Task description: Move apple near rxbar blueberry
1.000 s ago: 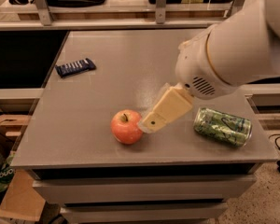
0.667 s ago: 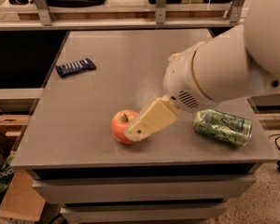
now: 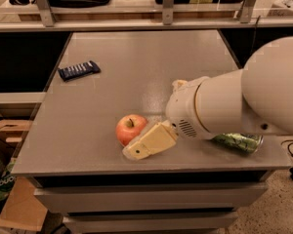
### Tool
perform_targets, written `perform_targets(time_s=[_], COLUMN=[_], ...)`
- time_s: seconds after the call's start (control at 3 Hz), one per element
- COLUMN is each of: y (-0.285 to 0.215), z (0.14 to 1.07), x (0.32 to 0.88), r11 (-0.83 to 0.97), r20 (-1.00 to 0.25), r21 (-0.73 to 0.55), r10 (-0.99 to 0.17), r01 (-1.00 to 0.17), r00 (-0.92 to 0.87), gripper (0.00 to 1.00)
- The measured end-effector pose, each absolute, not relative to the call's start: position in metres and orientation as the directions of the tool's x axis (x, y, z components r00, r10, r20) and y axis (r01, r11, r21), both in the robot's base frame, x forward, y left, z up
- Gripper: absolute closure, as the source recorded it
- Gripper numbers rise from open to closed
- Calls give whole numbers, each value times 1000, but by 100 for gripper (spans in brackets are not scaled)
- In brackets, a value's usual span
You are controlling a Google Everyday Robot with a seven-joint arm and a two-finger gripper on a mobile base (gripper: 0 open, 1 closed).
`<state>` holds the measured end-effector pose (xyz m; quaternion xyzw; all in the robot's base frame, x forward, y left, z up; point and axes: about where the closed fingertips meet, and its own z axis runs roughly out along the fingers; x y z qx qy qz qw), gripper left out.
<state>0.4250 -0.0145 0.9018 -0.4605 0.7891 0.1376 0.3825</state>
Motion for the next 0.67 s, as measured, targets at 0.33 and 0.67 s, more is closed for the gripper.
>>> perform_targets(time_s=[0.33, 0.67], y=[-14, -8], z=[889, 883], x=[426, 428], r11=[567, 595], r20=[-762, -798], r21=[-108, -94], r10=[-575, -525], r01=[-817, -798], r00=[-298, -297], gripper=[0, 0])
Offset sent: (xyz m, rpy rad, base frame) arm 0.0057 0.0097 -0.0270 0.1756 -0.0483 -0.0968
